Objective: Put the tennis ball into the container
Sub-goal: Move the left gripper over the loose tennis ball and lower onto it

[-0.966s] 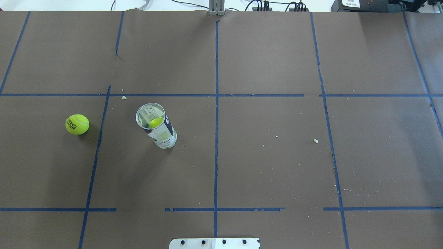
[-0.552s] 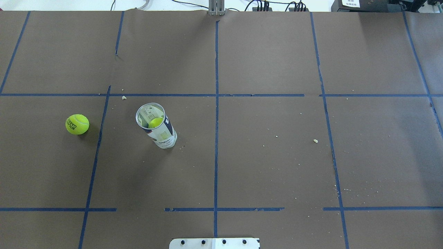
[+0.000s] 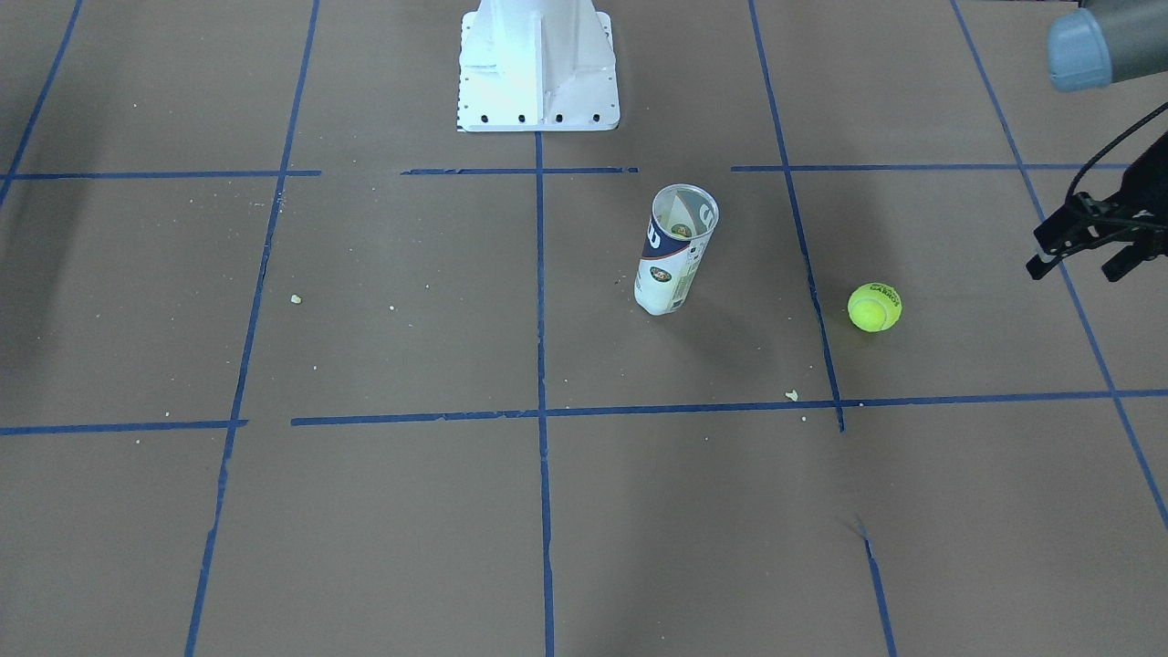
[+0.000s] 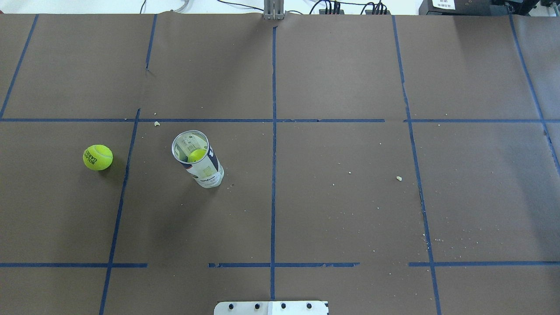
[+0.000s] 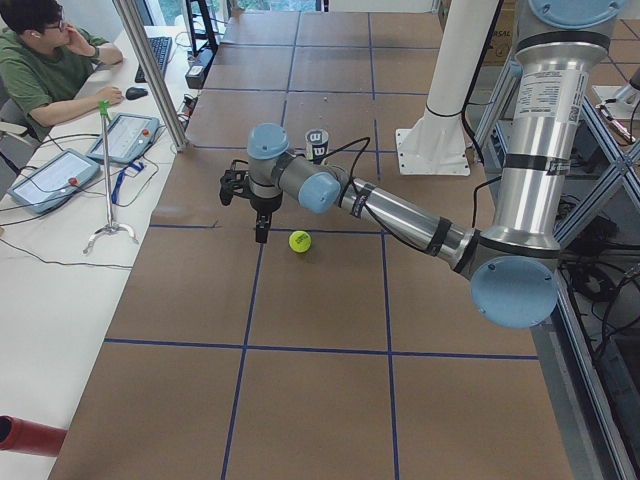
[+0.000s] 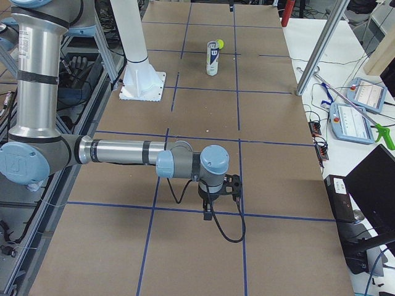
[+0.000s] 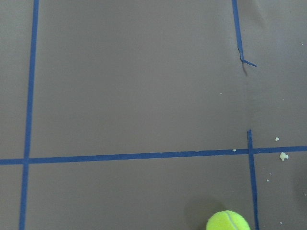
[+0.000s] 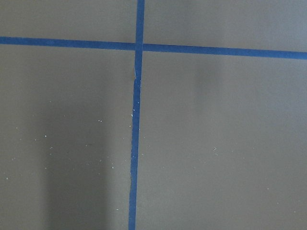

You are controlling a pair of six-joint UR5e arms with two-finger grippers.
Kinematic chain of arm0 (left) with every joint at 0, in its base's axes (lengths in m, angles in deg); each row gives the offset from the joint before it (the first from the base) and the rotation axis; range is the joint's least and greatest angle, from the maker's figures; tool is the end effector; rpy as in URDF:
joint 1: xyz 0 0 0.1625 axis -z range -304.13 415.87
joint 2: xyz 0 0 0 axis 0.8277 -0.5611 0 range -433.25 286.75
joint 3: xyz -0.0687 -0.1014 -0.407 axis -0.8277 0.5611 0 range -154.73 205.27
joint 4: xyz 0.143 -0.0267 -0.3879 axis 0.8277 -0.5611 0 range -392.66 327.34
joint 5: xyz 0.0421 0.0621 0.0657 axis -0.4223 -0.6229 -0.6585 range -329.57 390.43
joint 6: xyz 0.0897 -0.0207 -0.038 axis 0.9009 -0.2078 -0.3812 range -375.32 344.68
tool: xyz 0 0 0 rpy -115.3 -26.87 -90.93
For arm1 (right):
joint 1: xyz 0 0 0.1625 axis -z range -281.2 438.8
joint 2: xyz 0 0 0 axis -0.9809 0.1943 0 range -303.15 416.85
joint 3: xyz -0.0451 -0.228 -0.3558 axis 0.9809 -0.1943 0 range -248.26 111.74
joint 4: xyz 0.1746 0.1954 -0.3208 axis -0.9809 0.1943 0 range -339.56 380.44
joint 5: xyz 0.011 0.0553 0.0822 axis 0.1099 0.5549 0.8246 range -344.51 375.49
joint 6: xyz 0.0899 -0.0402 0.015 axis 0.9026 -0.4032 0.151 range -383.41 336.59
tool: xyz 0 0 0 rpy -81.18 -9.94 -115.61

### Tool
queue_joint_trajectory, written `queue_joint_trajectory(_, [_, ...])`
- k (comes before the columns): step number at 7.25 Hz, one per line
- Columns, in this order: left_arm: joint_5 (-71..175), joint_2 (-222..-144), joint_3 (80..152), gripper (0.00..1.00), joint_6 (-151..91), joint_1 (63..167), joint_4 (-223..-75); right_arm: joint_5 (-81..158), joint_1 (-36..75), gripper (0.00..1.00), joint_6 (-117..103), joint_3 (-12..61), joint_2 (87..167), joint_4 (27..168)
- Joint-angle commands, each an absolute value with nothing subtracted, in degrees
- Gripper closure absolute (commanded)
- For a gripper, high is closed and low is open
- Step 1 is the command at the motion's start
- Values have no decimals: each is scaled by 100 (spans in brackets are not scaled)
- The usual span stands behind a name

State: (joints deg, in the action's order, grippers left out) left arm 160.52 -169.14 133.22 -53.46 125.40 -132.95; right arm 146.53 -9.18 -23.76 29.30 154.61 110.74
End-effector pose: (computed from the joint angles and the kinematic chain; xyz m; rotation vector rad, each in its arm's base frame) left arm 0.1196 -0.5186 0.4340 0.1652 0.8697 -0.0799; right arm 0.0526 -0.4359 0.6609 -0.0188 -0.7162 -0.0365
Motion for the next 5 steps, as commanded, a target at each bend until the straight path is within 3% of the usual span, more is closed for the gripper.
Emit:
queue_joint_trajectory(1, [15491, -16905, 13391, 0, -6466, 11725, -13688, 14653, -918, 0, -2376, 2939, 15459, 11079])
queue_joint_trajectory(5, [14909, -16905, 13032, 0, -7279, 10853, -14321, 14653, -918, 0, -2376, 2930, 15468, 11079])
